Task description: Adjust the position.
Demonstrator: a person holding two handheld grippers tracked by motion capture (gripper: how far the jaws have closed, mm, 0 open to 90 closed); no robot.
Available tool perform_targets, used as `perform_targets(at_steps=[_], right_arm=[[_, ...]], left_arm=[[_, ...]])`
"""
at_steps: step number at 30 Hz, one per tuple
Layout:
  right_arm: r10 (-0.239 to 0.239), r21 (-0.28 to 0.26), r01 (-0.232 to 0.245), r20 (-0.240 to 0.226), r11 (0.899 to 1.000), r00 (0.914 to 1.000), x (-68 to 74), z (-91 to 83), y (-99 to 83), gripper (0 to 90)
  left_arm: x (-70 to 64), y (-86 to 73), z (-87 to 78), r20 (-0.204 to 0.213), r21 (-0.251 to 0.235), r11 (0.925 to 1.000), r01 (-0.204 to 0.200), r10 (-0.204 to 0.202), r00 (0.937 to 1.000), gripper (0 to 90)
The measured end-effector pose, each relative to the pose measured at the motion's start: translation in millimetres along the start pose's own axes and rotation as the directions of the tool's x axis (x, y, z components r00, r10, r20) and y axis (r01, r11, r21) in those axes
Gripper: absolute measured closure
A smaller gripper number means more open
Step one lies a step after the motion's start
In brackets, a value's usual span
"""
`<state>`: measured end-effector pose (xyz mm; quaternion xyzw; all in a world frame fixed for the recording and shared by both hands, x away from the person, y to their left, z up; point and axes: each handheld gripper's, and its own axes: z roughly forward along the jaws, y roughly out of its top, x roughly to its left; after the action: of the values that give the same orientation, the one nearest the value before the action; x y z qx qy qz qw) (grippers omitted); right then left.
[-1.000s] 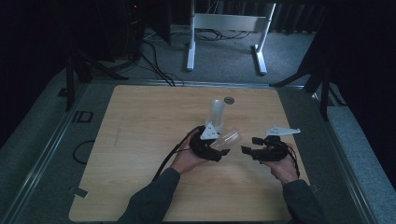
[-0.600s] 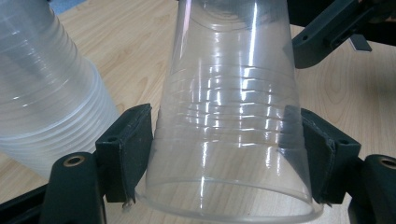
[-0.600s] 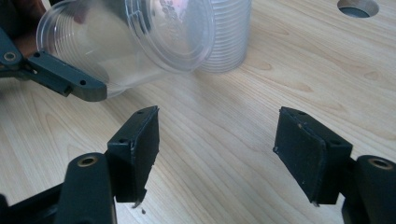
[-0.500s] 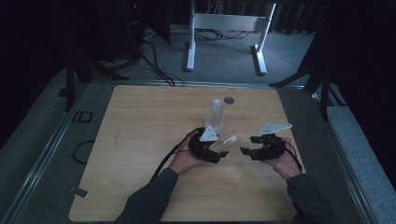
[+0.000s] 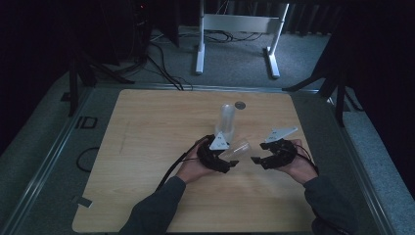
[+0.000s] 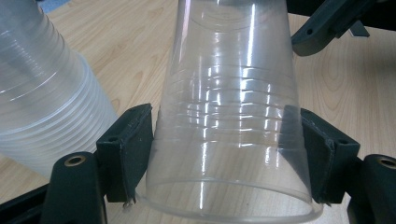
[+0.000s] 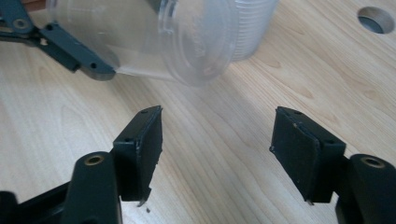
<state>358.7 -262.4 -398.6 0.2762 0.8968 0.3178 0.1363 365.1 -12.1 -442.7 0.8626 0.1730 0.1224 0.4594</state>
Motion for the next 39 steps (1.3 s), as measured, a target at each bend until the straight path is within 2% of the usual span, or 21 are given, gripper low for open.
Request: perform_targets(at_steps=[2, 10, 11, 16, 20, 23, 24, 25, 33, 35, 39], right_arm=[[-0.032, 0.021, 0.032, -0.008, 0.999, 0.9995, 0.8, -0.1, 3.2, 34.0], [-0.072, 0.061, 0.074, -0.029, 0.995, 0.997, 0.1, -0.6, 7.9, 34.7], [-0.094, 0.074, 0.096, -0.036, 0.993, 0.9949, 0.5, -0.4, 9.2, 34.8], [-0.133, 0.104, 0.137, -0.05, 0.985, 0.9899, 2.4, 0.3, 13.0, 36.2], [-0.148, 0.115, 0.154, -0.055, 0.981, 0.9874, 3.8, 0.4, 15.6, 36.2], [-0.176, 0.139, 0.184, -0.065, 0.973, 0.9821, 4.3, 1.7, 19.8, 36.9], [-0.176, 0.139, 0.184, -0.065, 0.973, 0.9821, 4.3, 1.7, 19.8, 36.9], [-0.191, 0.153, 0.199, -0.068, 0.968, 0.9793, 5.3, 2.0, 22.1, 36.9], [-0.231, 0.182, 0.243, -0.083, 0.953, 0.9693, 8.3, 1.8, 27.6, 37.2], [-0.249, 0.204, 0.264, -0.096, 0.943, 0.9636, 10.0, 3.5, 29.6, 37.3], [-0.266, 0.229, 0.282, -0.101, 0.932, 0.9587, 12.1, 6.0, 31.9, 37.3]], left_arm=[[-0.5, -0.2, 0.2, 0.001, 0.0, 1.0, -0.004, 0.004, 1.0, 27.0], [0.1, -3.7, 0.0, 0.008, 0.012, 0.9997, -0.022, 0.022, 0.9997, 27.0], [0.0, -4.1, -0.3, 0.01, 0.01, 0.9997, -0.022, 0.022, 0.9997, 27.0], [-0.3, -5.3, -0.3, 0.013, 0.02, 0.9992, -0.036, 0.035, 0.9993, 27.0], [-0.7, -5.7, -0.1, 0.017, 0.025, 0.9988, -0.043, 0.042, 0.999, 27.0], [-0.8, -6.4, 0.4, 0.023, 0.024, 0.9989, -0.042, 0.041, 0.9989, 27.0], [-0.8, -6.6, 0.6, 0.024, 0.024, 0.9988, -0.042, 0.041, 0.9989, 27.0], [-0.8, -6.8, 0.7, 0.025, 0.025, 0.9988, -0.042, 0.042, 0.9988, 27.0], [-0.8, -8.2, 1.2, 0.037, 0.037, 0.9973, -0.063, 0.062, 0.9974, 27.1], [-0.7, -8.5, 1.3, 0.039, 0.038, 0.9972, -0.065, 0.063, 0.9972, 27.1], [-0.7, -9.0, 1.9, 0.047, 0.042, 0.9969, -0.067, 0.065, 0.9967, 27.2]])
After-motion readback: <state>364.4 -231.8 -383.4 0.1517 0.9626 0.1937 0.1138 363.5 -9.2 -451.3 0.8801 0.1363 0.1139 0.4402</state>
